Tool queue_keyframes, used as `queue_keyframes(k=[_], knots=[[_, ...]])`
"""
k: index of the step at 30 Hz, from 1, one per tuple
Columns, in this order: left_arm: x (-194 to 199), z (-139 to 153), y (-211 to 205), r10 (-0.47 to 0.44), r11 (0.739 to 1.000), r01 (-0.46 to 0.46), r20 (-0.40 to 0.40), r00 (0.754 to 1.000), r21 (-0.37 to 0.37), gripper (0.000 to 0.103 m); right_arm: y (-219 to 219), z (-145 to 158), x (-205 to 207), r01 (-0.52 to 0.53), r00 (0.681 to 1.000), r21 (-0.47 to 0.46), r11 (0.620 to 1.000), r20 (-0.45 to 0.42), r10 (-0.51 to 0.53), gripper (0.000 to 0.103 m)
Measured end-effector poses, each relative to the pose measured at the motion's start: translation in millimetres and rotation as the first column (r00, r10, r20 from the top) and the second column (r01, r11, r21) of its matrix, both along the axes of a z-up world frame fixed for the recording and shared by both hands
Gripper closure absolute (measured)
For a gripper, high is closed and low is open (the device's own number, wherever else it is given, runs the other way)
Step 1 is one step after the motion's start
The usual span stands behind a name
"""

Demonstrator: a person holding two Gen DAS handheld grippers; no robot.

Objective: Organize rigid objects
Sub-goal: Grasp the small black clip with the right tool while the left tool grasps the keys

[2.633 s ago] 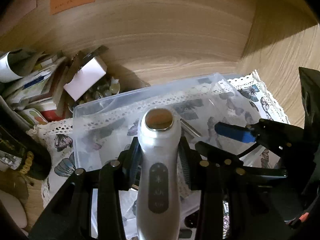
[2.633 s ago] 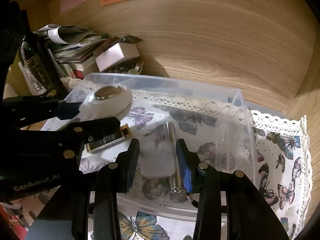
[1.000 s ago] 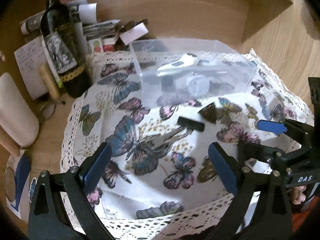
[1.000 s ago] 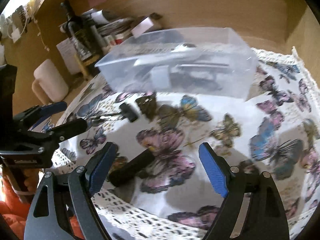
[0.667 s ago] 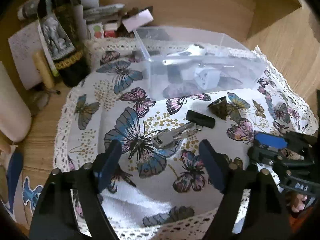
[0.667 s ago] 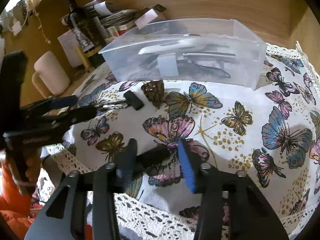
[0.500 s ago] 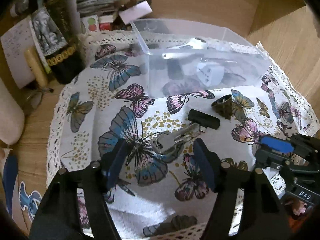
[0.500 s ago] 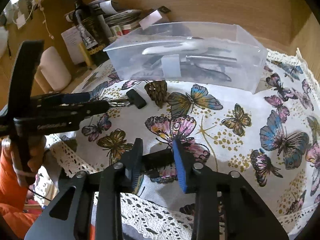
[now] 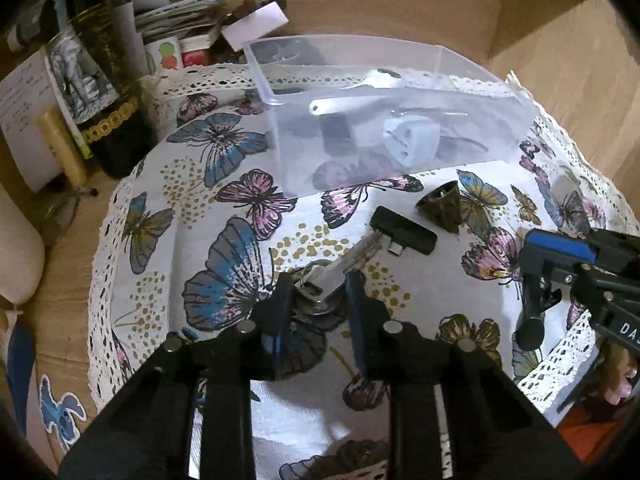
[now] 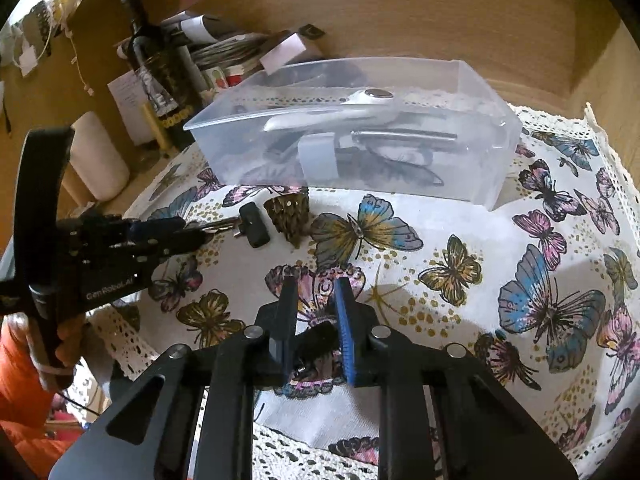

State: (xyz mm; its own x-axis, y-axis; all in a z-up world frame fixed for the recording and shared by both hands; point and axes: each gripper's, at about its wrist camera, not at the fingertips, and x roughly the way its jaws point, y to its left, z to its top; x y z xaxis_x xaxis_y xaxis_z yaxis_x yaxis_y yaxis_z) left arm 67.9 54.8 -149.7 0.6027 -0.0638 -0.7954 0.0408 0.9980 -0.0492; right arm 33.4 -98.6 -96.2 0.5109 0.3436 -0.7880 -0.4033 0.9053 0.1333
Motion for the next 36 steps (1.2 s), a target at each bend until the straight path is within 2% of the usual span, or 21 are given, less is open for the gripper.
queue_keyframes(k=[3,5,8,14,21,26,31,36], knots=[[-4.2,1.2,1.5,0.007,1.0,-0.007,0.005,1.0,-0.006,0.078,-4.5,3.0,-1.3,0.007,1.0,0.031,0.999,-0.03,-0.006,0.072],[-7.9,1.8,2.8,0.009,1.0,-0.009,0.008,1.0,-0.012,0.079,-8.2,6.9,-6.3,0.019,1.0,0.021,1.0,-0.017,-0.019,0.069],[-14.6,3.8,4.7,0.015,1.0,-0.015,0.017,1.0,-0.022,0.079,-14.2,9.2,-11.7,0.038,0.999,0.013,0.999,-0.019,-0.037,0.069],[-29.6,6.9,5.9,0.016,0.999,-0.014,0.034,0.999,-0.051,0.079,-23.0,5.9,-18.4,0.062,0.995,0.029,0.998,-0.079,-0.06,0.069],[-42.7,4.0,0.0,-0.033,0.997,0.036,0.041,0.999,-0.063,0.079,-15.4,8.4,-28.5,0.023,0.993,0.039,0.999,-0.116,-0.018,0.069],[-47.0,1.7,-3.3,-0.061,0.995,0.064,0.04,0.997,-0.077,0.079,-0.1,-3.1,-22.4,-0.01,0.989,0.033,0.999,-0.15,0.014,0.069],[-52.1,2.7,-1.4,-0.067,0.994,0.07,0.035,0.997,-0.08,0.079,11.9,-7.1,-9.7,-0.014,0.989,0.055,0.998,-0.149,0.022,0.072],[-57.3,4.3,3.0,-0.049,0.996,0.052,0.035,0.998,-0.076,0.077,29.1,-14.4,-2.3,-0.038,0.991,0.022,0.999,-0.125,0.041,0.075]])
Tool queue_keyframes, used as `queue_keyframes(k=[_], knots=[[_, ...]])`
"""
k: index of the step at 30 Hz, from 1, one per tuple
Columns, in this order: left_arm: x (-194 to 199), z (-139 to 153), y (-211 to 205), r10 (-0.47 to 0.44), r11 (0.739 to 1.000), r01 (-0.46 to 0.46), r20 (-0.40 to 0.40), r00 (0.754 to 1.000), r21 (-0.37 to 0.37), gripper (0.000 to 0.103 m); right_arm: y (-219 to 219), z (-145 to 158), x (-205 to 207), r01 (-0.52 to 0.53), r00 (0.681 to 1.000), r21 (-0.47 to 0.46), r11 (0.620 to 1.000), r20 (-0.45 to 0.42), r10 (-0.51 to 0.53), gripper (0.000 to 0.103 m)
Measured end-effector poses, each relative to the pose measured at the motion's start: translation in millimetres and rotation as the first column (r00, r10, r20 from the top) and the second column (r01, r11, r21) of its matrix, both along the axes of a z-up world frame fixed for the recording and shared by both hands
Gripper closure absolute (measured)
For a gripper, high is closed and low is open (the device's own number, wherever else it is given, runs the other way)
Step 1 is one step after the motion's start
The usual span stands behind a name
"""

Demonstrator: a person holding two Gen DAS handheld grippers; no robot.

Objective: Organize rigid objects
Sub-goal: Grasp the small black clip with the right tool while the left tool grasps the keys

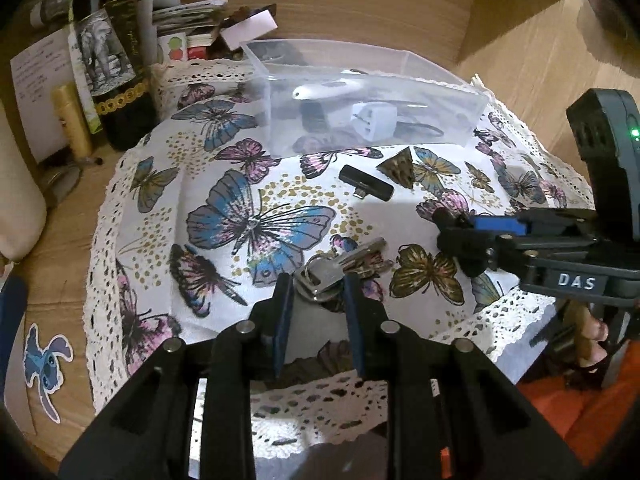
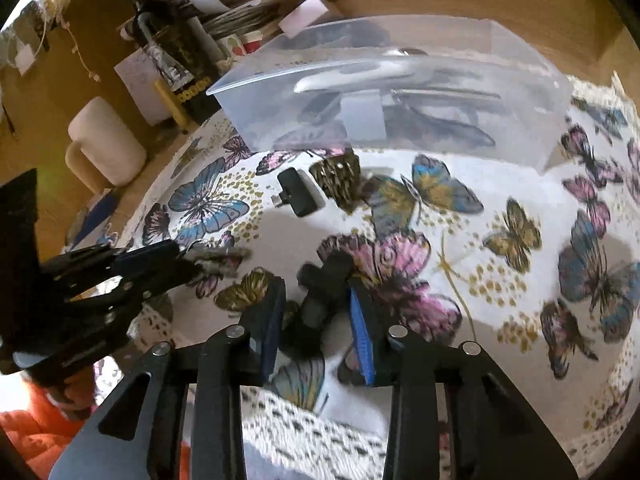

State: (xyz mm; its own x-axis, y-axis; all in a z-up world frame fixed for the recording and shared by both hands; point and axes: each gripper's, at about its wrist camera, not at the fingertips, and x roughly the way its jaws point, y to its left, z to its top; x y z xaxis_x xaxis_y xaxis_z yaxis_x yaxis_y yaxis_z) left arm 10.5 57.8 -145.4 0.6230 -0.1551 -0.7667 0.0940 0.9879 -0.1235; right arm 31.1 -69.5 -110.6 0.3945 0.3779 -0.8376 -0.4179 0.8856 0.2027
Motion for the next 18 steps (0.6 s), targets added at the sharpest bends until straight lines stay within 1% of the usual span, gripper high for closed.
queue_keyframes(k=[2,4,5,7,9,13,16,18], knots=[[-0.8,-1.1,2.4,0.008,1.0,-0.008,-0.004,1.0,-0.004,0.073,3.1,-0.1,0.7,-0.01,1.0,-0.011,1.0,0.013,0.01,0.076],[-0.6,-2.5,3.8,0.014,1.0,-0.014,-0.007,1.0,-0.012,0.072,3.4,-1.0,2.1,-0.009,1.0,-0.015,1.0,0.02,0.01,0.081],[-0.4,-2.9,3.8,0.016,1.0,-0.016,-0.008,1.0,-0.015,0.071,3.4,-1.2,2.8,-0.007,1.0,-0.017,1.0,0.025,0.008,0.081],[-0.1,-3.5,1.2,0.01,1.0,-0.01,-0.008,1.0,-0.016,0.065,2.2,-0.9,3.5,-0.007,1.0,-0.008,1.0,0.028,0.007,0.081],[-0.8,-3.7,-4.5,-0.005,1.0,0.005,-0.002,1.0,-0.006,0.056,1.9,-0.6,2.4,-0.009,0.999,-0.011,1.0,0.037,0.01,0.081],[2.2,-5.2,-13.9,-0.005,1.0,0.005,0.001,1.0,0.025,0.055,3.4,0.6,0.7,-0.013,0.998,-0.024,1.0,0.054,0.014,0.081],[6.9,-4.8,-14.4,0.003,1.0,-0.003,-0.008,1.0,0.005,0.052,-0.6,1.6,1.0,-0.004,0.998,-0.017,1.0,0.055,0.005,0.081],[9.7,-4.7,-17.3,0.008,1.0,-0.008,-0.015,1.0,-0.015,0.041,-5.7,3.2,0.4,0.007,0.998,-0.013,1.0,0.06,-0.006,0.081]])
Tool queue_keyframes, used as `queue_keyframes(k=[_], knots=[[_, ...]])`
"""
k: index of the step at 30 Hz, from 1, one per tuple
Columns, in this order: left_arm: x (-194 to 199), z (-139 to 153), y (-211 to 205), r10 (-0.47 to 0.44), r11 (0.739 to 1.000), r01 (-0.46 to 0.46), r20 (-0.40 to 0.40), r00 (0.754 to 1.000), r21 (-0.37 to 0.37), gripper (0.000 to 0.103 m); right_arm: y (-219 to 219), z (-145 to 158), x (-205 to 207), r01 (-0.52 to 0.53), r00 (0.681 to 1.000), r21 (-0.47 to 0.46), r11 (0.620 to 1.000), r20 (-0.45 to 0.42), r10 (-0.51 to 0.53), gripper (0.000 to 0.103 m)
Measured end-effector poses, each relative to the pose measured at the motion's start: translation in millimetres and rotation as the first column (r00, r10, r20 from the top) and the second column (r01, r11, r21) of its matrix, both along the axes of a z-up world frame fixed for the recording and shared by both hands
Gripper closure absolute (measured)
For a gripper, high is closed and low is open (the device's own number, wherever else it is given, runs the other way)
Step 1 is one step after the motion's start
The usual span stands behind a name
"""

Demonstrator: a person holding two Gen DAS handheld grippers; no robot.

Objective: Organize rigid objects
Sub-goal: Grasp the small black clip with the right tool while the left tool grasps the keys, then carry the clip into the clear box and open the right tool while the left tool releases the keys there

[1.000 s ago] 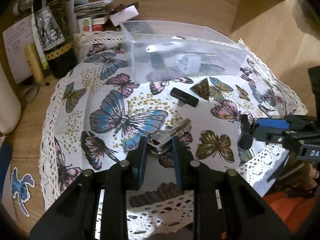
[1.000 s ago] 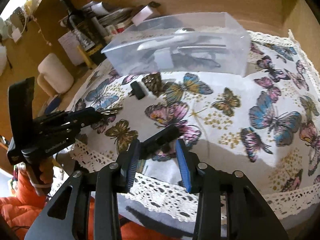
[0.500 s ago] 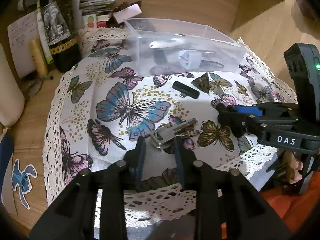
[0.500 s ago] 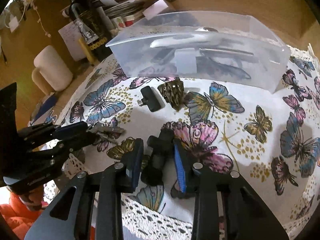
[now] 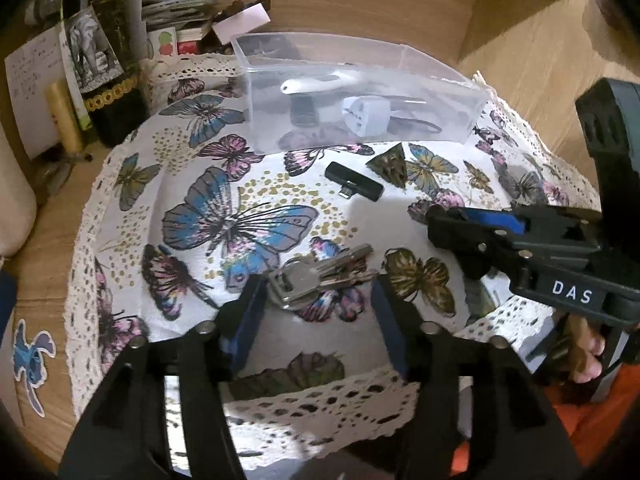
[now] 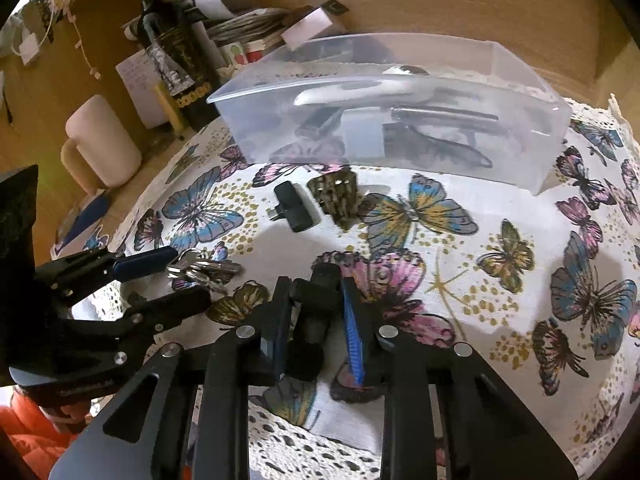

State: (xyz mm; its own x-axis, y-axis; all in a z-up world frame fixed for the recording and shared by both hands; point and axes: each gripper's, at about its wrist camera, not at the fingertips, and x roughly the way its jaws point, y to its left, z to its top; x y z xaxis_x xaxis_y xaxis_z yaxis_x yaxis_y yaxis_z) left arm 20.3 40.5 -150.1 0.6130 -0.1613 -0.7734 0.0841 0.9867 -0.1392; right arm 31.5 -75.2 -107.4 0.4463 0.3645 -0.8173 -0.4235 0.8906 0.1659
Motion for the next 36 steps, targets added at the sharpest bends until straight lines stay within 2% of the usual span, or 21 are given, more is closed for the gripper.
queue_keyframes(k=[3,5,7,8,9,12,22,26,36], knots=[[2.1,-1.6,-10.1,0.013,1.0,-0.013,0.001,1.0,0.021,0.029,-7.7,3.0,0.0,0.018,1.0,0.005,1.0,0.008,-0.018,0.081],[3.6,-2.9,-16.7,0.034,0.998,-0.035,0.006,0.999,0.054,0.029,-12.5,4.5,0.4,0.029,0.999,0.007,1.0,0.013,-0.029,0.081],[5.4,-3.5,-19.6,0.081,0.994,-0.082,0.017,0.997,0.074,0.031,-16.1,5.5,0.4,0.037,0.999,0.013,0.999,0.017,-0.038,0.081],[6.0,-3.5,-19.6,0.105,0.991,-0.107,0.023,0.994,0.078,0.039,-17.5,5.8,0.2,0.041,0.999,0.015,0.999,0.018,-0.041,0.081],[6.7,-3.0,-18.2,0.13,0.988,-0.132,0.028,0.991,0.081,0.042,-19.0,6.1,-0.1,0.043,0.999,0.017,0.999,0.021,-0.043,0.081],[5.1,-2.2,-12.3,0.158,0.986,-0.159,0.026,0.987,0.045,0.042,-22.1,7.6,-1.3,0.043,0.999,0.023,0.999,0.028,-0.044,0.081],[1.3,12.5,-8.9,0.165,0.986,-0.166,0.051,0.985,0.018,0.043,-29.2,19.8,1.5,0.042,0.996,0.035,0.999,0.078,-0.044,0.081],[4.1,30.7,-8.9,0.153,0.988,-0.153,0.1,0.983,-0.003,0.043,-33.4,30.5,5.1,0.051,0.991,0.037,0.998,0.121,-0.055,0.081],[17.5,77.9,-12.6,0.102,0.994,-0.105,0.235,0.967,0.002,0.043,-39.2,60.0,18.4,0.073,0.971,0.045,0.996,0.224,-0.081,0.081]])
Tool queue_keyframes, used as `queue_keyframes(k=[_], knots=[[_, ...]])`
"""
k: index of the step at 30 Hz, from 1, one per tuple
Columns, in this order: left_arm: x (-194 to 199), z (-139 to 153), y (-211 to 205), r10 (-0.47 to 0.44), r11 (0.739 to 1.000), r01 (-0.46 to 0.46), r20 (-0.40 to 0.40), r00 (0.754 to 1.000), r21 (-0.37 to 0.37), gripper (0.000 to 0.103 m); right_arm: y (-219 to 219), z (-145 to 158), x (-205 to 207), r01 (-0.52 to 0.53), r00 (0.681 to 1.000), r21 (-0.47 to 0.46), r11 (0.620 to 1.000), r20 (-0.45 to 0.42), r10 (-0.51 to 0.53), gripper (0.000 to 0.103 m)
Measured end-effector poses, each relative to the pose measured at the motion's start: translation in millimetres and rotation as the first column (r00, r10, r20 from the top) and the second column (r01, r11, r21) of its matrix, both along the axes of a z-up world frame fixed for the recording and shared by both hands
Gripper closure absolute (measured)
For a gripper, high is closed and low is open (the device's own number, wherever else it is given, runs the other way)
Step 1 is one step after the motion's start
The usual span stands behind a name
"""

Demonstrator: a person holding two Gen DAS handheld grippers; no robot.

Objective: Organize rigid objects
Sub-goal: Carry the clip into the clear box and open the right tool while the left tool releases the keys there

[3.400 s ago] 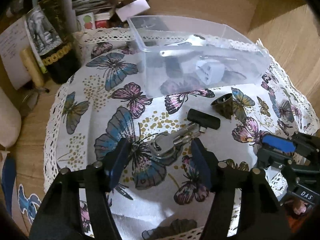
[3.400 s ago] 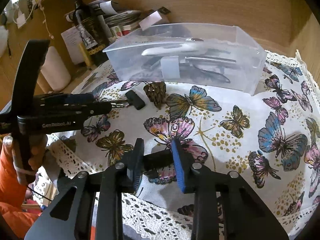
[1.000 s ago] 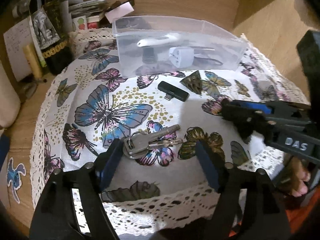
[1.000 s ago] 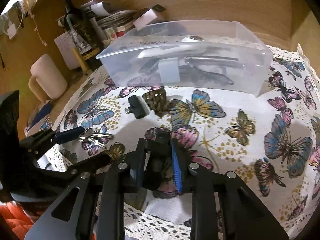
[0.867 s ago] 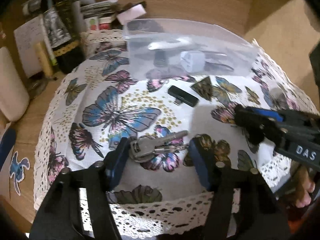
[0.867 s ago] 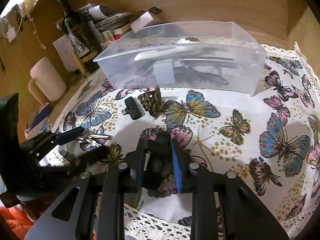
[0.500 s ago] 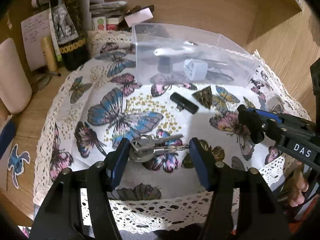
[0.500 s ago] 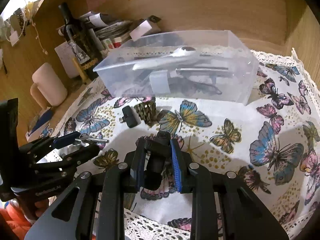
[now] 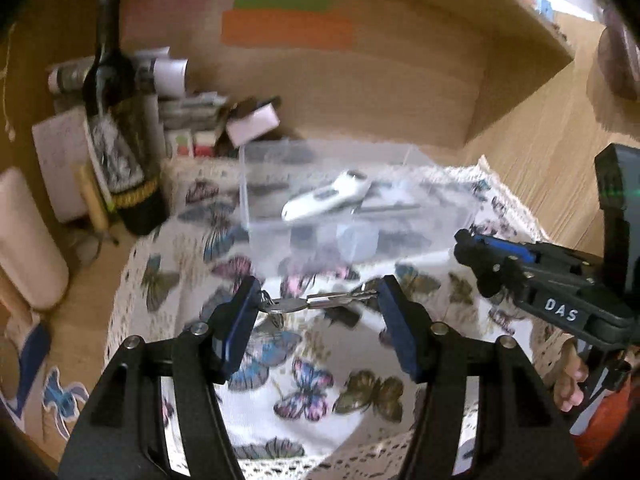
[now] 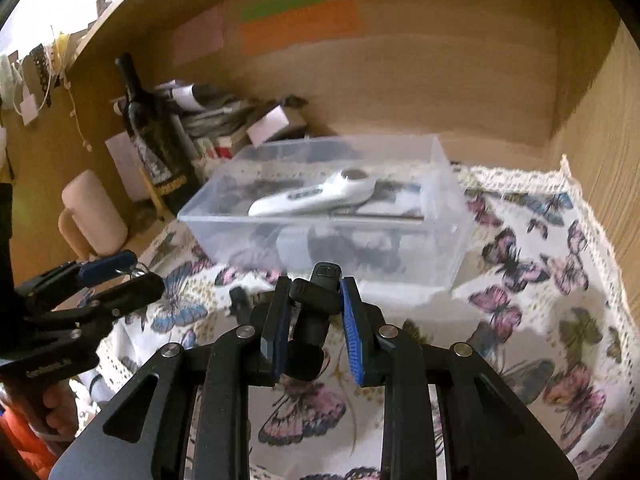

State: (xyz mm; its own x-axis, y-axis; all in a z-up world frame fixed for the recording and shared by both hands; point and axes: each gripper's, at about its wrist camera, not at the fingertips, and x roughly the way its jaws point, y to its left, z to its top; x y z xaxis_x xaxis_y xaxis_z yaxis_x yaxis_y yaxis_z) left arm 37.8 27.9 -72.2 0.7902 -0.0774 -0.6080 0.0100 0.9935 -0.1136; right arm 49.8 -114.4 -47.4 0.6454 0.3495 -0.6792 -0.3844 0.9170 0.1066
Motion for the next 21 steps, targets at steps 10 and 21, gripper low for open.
queue_keyframes(k=[10,21], knots=[[23.6,41.0,3.8,-0.034,0.999,0.032,0.097,0.995,0.019,0.043,-3.8,35.8,17.3,0.028,0.993,-0.011,1.0,0.112,-0.026,0.081],[67.4,66.5,9.8,-0.066,0.998,0.067,0.15,0.986,0.001,0.043,-3.9,65.5,56.3,0.036,0.987,0.02,0.999,0.159,-0.039,0.081]])
